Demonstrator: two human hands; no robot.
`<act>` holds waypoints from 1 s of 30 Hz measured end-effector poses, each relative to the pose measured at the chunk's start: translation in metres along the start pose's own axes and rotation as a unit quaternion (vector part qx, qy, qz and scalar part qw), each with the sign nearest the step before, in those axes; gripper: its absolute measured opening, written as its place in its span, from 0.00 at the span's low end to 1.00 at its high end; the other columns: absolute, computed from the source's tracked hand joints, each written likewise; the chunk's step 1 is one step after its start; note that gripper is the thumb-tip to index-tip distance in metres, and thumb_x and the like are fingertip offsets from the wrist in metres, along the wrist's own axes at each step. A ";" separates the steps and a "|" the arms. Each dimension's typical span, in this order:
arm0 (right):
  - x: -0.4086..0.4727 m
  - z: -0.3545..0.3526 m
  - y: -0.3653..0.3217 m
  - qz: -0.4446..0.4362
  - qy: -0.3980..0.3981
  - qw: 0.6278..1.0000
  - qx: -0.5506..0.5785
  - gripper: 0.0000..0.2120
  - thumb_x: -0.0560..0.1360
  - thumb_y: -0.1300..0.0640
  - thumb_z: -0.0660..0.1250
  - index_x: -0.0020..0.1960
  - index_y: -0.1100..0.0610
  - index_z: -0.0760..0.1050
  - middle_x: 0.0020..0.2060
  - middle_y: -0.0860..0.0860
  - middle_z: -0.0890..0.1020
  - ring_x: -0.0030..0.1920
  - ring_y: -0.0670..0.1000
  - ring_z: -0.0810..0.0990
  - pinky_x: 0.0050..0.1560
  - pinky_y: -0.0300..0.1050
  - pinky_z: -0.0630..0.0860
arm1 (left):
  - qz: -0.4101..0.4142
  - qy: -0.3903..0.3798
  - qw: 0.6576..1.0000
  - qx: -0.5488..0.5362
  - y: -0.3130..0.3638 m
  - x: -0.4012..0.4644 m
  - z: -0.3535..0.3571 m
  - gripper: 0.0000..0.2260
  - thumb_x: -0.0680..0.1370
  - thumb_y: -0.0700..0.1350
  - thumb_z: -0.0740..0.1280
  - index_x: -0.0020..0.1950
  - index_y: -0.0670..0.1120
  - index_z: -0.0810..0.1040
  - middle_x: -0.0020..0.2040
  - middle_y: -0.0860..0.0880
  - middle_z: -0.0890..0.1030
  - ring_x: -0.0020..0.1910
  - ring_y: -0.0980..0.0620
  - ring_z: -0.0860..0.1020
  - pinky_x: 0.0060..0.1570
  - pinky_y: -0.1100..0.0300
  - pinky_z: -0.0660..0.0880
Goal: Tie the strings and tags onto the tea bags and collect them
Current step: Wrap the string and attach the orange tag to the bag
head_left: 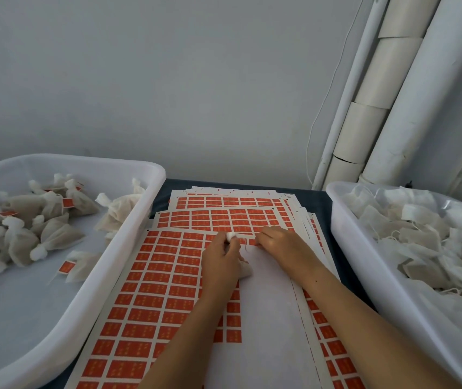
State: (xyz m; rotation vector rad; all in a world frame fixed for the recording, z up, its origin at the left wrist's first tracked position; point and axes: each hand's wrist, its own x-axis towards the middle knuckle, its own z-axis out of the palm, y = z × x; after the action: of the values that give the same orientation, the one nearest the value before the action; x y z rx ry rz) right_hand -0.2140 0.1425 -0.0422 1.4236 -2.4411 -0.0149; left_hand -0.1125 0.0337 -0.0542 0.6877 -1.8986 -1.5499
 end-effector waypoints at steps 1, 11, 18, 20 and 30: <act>0.000 0.000 0.000 0.000 -0.001 1.000 -0.004 0.19 0.79 0.54 0.61 0.69 0.53 0.67 0.68 0.48 0.71 0.65 0.48 0.73 0.66 0.39 0.66 | -0.003 -0.001 1.000 0.001 0.000 0.000 0.000 0.07 0.80 0.46 0.60 0.45 0.47 0.75 0.40 0.51 0.78 0.37 0.55 0.76 0.37 0.70 0.71; 0.006 0.001 0.000 -0.015 0.015 1.000 -0.007 0.17 0.78 0.56 0.63 0.67 0.55 0.70 0.65 0.51 0.75 0.60 0.53 0.77 0.61 0.42 0.72 | 0.004 -0.003 1.000 -0.013 0.000 0.000 -0.002 0.07 0.80 0.45 0.61 0.43 0.48 0.74 0.37 0.54 0.77 0.34 0.57 0.76 0.33 0.73 0.68; 0.016 0.004 -0.008 0.096 0.100 0.985 0.106 0.13 0.77 0.52 0.63 0.59 0.57 0.74 0.54 0.52 0.82 0.44 0.51 0.83 0.44 0.33 0.72 | -0.011 -0.002 1.000 -0.019 0.000 -0.001 -0.003 0.10 0.80 0.44 0.60 0.39 0.50 0.72 0.37 0.53 0.76 0.34 0.57 0.75 0.32 0.74 0.69; 0.017 0.006 -0.010 0.121 0.110 0.973 0.163 0.10 0.77 0.52 0.63 0.56 0.55 0.73 0.50 0.50 0.82 0.41 0.48 0.82 0.43 0.30 0.72 | -0.013 0.003 1.000 -0.024 0.000 0.001 -0.004 0.10 0.80 0.44 0.60 0.39 0.50 0.72 0.37 0.53 0.76 0.34 0.58 0.75 0.31 0.75 0.68; 0.040 0.007 -0.029 0.265 0.113 0.887 0.361 0.07 0.74 0.56 0.69 0.46 0.51 0.70 0.40 0.44 0.76 0.39 0.44 0.77 0.36 0.30 0.71 | 0.006 0.001 0.999 -0.039 -0.002 0.001 -0.005 0.11 0.81 0.44 0.60 0.39 0.51 0.73 0.36 0.51 0.77 0.34 0.56 0.75 0.33 0.71 0.72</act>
State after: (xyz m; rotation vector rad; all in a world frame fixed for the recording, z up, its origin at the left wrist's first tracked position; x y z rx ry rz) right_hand -0.2090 0.0928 -0.0429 0.8253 -2.6465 1.2162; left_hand -0.1095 0.0295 -0.0558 0.6434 -1.8272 -1.6059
